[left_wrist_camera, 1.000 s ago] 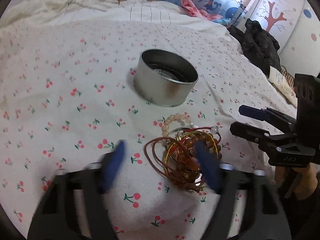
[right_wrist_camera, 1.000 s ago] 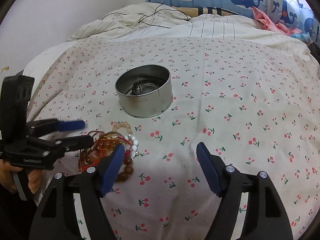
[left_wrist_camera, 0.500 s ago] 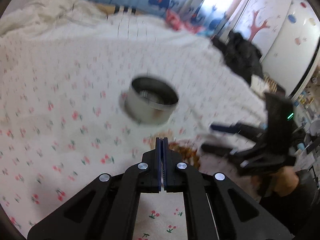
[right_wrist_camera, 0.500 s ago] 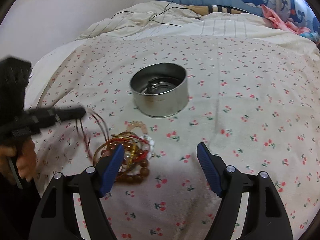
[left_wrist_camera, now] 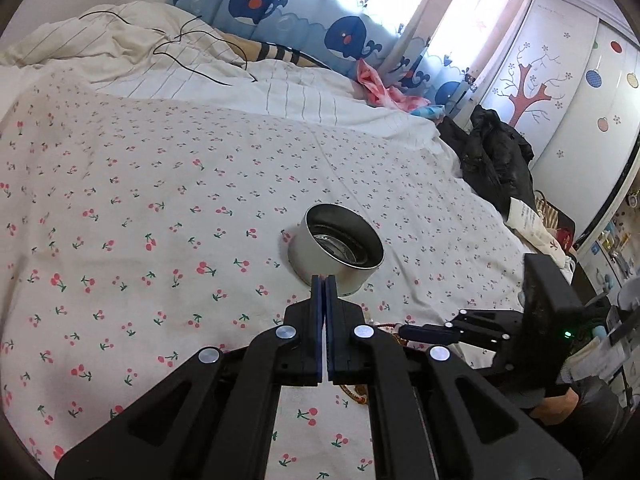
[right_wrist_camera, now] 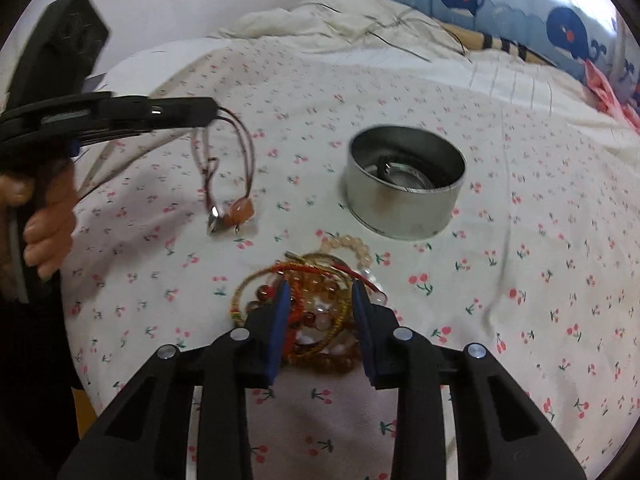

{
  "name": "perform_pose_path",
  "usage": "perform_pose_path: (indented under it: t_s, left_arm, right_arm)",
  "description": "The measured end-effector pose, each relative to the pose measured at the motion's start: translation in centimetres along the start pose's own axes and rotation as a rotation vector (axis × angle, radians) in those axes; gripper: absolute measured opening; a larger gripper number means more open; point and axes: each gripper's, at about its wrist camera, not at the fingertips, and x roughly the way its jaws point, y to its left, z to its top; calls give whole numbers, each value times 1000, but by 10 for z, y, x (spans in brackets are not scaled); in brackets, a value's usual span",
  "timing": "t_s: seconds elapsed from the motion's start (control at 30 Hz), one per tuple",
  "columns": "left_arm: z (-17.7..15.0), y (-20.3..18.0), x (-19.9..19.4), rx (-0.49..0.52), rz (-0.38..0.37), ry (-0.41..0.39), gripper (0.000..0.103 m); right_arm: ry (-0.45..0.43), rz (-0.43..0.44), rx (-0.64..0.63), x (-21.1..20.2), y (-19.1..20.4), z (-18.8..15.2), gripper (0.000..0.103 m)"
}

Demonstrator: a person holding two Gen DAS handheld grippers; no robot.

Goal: Organize jewelry

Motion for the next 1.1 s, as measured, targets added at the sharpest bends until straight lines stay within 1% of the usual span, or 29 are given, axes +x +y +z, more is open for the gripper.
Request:
perform_pose_path:
  t_s: [0.07, 0.1, 0.13, 0.2, 0.23, 0.3, 0.37, 0.47, 0.53, 0.63, 0.67, 0.73, 0.87, 0.93, 1.0, 1.03, 1.07, 1.1]
  left_arm:
    - [0, 0, 1, -1, -1, 0, 1]
    - [0, 0, 1, -1, -2, 0, 1]
    - [0, 0, 1, 0, -1, 2, 1]
    - [0, -1, 1, -2, -2, 1, 1]
    - [0, -1, 1, -2, -1, 3, 1]
    - [0, -2, 2, -2, 1, 5, 1]
    - [1, -2, 4, -1, -1, 7, 1]
    - [3, -6, 3, 10, -4, 1, 1]
    - [7, -12, 1, 19, -17, -7, 1]
    - [17, -25, -3, 44, -38, -26, 1]
    - [21, -30, -4, 45, -54, -35, 1]
    - [31, -39, -5, 44, -81, -53, 1]
    - [57, -57, 1, 59, -116, -78, 1]
    - [70, -65, 7, 65, -134, -86, 1]
    - [80, -69, 15, 65, -140, -87, 1]
    - [85, -70, 19, 61, -145, -85, 1]
    - [88, -71, 23, 53, -159, -83, 1]
    - [89, -72, 25, 52, -162, -82, 1]
  right_arm:
    - [11, -14, 7, 4, -2, 0, 28]
    - [15, -21, 10, 6, -3, -1, 24]
    - [21, -31, 17, 8, -4, -1, 16]
    - [24, -35, 16, 9, -6, 0, 6]
    - [23, -28, 12, 8, -5, 0, 5]
    - [5, -20, -3, 4, -2, 0, 4]
    - [-30, 10, 15, -4, -3, 3, 4]
    - [-112, 83, 77, -23, -13, 9, 4]
    - [-180, 149, 118, -39, -20, 16, 4]
    - [-244, 203, 156, -57, -26, 23, 4]
    - [-281, 226, 181, -66, -31, 27, 4]
    - [-327, 258, 220, -77, -40, 36, 4]
    - [-390, 246, 248, -93, -51, 54, 4]
    - [-404, 227, 257, -95, -56, 61, 4]
    - [-418, 256, 280, -96, -63, 64, 4]
    - [-434, 320, 299, -97, -69, 65, 4]
    - [-443, 325, 301, -101, -73, 65, 4]
    - [-425, 287, 286, -102, -75, 66, 4]
